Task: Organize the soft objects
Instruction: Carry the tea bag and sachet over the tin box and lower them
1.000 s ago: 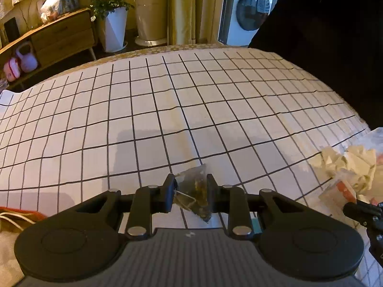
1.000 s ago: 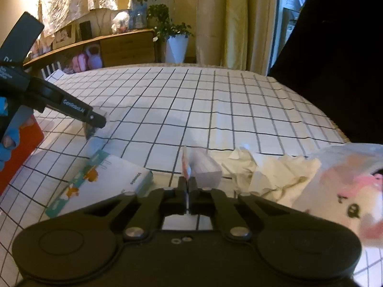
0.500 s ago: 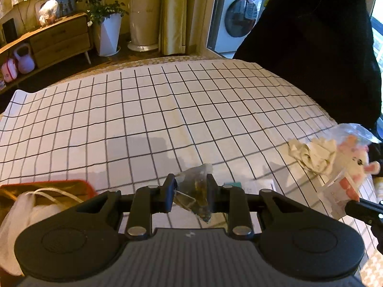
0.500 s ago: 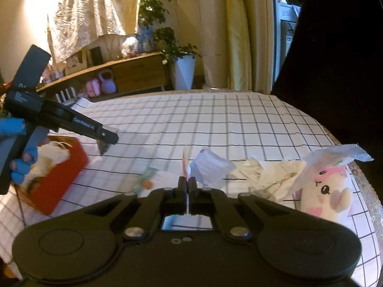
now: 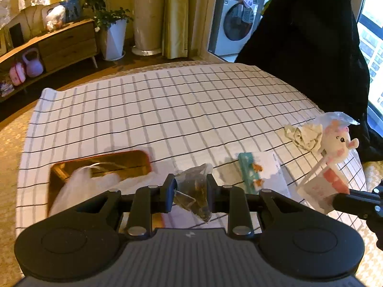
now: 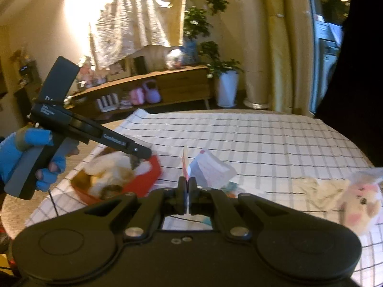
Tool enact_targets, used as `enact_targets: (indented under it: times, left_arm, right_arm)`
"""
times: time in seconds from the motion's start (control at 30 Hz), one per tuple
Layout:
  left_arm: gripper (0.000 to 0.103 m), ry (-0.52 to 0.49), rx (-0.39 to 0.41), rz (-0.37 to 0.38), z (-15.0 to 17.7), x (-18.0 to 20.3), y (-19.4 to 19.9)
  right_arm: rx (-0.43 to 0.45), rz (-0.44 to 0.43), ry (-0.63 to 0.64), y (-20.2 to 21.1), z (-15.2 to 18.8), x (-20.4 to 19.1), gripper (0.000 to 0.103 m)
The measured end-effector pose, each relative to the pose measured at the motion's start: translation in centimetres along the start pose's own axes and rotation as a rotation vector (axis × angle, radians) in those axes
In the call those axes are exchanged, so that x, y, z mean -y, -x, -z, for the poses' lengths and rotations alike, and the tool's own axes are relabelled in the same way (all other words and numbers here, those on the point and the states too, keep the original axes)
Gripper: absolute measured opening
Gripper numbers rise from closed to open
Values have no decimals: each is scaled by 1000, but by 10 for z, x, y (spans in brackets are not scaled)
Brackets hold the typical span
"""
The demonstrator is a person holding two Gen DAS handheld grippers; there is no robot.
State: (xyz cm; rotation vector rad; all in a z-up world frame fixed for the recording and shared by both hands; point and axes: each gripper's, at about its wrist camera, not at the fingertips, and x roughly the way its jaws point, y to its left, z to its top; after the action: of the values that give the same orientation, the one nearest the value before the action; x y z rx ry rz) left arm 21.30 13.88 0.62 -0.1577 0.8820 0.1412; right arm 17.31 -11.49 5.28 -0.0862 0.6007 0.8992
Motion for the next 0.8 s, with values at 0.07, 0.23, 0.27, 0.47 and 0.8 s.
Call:
enact_targets:
  times: [0.07,0.23,0.27,0.47,0.8]
  left_arm:
    - [26,8,-4,-14,3,-10,9]
    - [26,4,11,-42,13,-34,29]
    - [26,5,12,-47,14,-39,32]
    - [26,27,-3,-83,25,-71,40]
    - [26,45,-65,-115,48,-111,28]
  right_arm:
    - [1,-19,20,-4,-4,-14,0]
    - [-11,-65,48,-17,-10,-47,0]
    - [-13,-71,52,-20,-11,-51,0]
    - [-35,-125,83,-42,-17,-83,0]
    - [-116,-179,98,-87,-14,-117,0]
